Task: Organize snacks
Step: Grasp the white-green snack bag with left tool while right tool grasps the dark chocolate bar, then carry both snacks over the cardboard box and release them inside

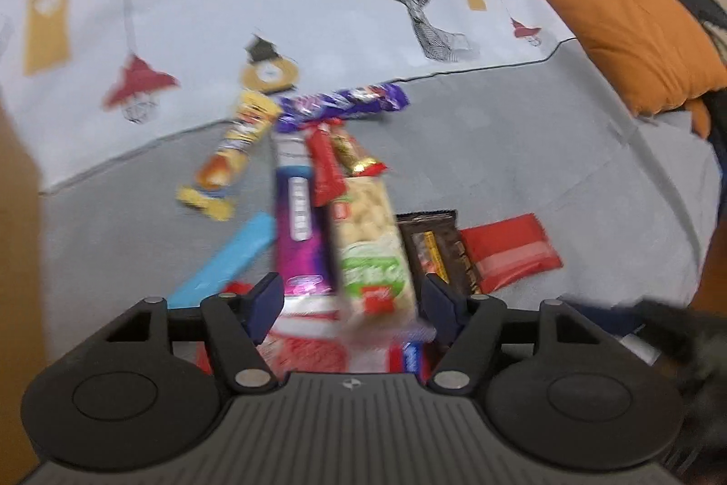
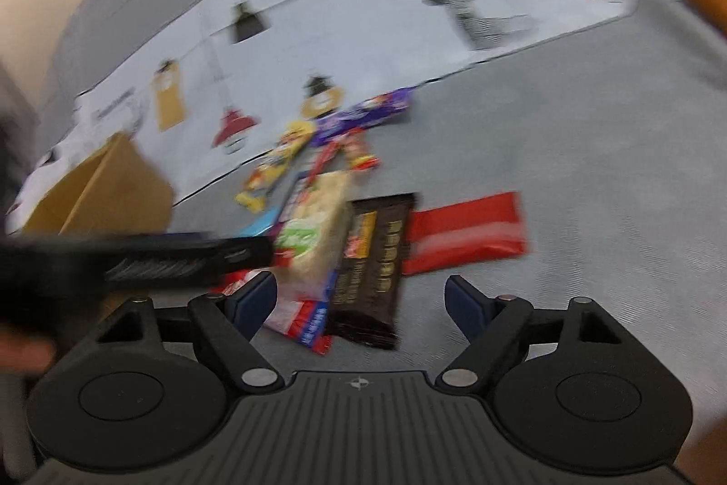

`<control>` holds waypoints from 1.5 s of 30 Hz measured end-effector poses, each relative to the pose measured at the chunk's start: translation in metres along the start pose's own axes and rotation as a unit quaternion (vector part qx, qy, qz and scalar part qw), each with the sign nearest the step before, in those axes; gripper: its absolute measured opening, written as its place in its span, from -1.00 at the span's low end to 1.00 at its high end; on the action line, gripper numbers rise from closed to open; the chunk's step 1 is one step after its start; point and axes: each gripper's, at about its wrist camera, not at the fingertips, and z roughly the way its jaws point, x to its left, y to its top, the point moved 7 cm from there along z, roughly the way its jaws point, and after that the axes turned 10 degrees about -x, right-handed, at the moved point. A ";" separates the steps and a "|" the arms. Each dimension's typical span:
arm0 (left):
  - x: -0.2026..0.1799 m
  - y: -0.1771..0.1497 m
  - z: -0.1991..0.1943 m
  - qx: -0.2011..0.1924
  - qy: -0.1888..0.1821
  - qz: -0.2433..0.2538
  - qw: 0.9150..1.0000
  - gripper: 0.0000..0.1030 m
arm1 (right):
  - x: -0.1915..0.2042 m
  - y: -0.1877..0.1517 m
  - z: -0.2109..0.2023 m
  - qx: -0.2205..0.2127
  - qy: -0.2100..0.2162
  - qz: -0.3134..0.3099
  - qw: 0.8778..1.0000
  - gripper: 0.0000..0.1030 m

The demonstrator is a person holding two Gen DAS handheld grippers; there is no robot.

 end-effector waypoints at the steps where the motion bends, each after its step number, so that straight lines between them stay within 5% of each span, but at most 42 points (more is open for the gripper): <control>1: 0.000 0.000 0.007 -0.002 -0.001 0.001 1.000 0.36 | 0.000 -0.004 0.008 0.010 0.001 -0.009 1.000 0.60; 5: 0.000 -0.005 0.030 0.016 -0.033 0.004 0.999 -0.09 | 0.002 -0.014 0.032 0.031 0.012 -0.029 0.999 0.60; 9: 0.006 -0.004 0.025 0.006 -0.029 -0.007 1.000 -0.19 | 0.004 -0.014 0.040 0.031 0.010 -0.049 0.998 0.51; 14: 0.017 -0.006 -0.003 -0.002 -0.019 -0.024 1.000 -0.20 | -0.011 -0.005 0.027 0.019 -0.002 -0.014 1.000 0.49; 18: 0.024 -0.021 -0.031 -0.004 -0.006 -0.018 1.000 -0.20 | -0.002 -0.001 0.002 -0.015 0.007 -0.049 0.999 0.03; 21: 0.028 -0.043 -0.050 -0.005 -0.007 -0.016 1.000 -0.20 | 0.008 -0.015 -0.007 -0.020 0.011 -0.107 0.994 0.01; 26: 0.036 -0.069 -0.043 0.022 0.006 0.001 1.000 -0.19 | 0.006 -0.021 0.003 -0.005 0.002 -0.089 0.996 0.04; 31: 0.039 -0.056 -0.020 0.019 0.012 -0.001 1.000 -0.18 | 0.016 -0.008 0.036 0.002 -0.015 -0.083 0.996 0.12; 35: 0.035 -0.052 -0.014 0.011 0.027 0.010 1.000 -0.20 | 0.024 -0.011 0.064 0.015 -0.073 -0.167 0.983 0.04; 37: 0.037 -0.055 -0.020 0.016 0.024 -0.015 0.999 -0.20 | 0.019 -0.007 0.065 0.016 -0.083 -0.143 0.986 -0.19; 41: 0.045 -0.060 -0.048 0.026 0.021 -0.066 0.997 -0.20 | 0.017 -0.001 0.055 0.022 -0.096 -0.114 0.989 -0.19; 45: 0.056 -0.058 -0.083 0.028 0.062 -0.079 0.995 -0.20 | 0.039 0.014 0.023 -0.016 -0.104 -0.130 0.986 -0.19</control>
